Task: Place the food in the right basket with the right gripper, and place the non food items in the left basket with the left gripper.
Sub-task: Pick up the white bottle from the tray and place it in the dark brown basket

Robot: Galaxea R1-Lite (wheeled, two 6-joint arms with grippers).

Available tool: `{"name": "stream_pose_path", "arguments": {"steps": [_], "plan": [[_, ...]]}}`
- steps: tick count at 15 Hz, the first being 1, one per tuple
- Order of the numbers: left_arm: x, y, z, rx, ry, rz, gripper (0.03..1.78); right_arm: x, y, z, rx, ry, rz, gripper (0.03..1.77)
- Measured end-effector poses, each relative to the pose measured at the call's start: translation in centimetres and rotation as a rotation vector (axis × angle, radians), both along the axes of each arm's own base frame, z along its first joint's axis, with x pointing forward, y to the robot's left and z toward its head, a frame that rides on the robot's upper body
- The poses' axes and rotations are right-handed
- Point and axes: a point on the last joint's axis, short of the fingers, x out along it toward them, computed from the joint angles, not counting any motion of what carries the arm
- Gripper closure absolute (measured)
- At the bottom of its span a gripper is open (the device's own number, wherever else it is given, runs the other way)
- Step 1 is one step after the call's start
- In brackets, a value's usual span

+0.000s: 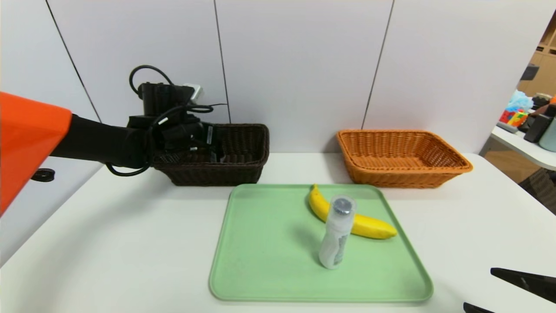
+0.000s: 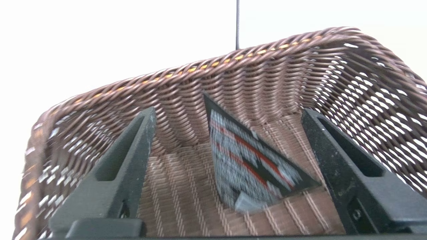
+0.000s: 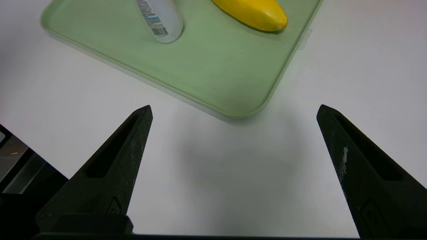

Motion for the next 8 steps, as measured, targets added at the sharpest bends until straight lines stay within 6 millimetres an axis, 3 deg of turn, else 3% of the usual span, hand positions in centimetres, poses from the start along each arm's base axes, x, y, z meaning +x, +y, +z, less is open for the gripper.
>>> {"name": "stream_pose_path", "arguments": {"steps": [8], "plan": [[-7.1,0.6,4.6,-0.019,-0.065,-0.031,0.16,-0.2,0.0,0.2,0.003,-0.018,0.001,0.10]]}}
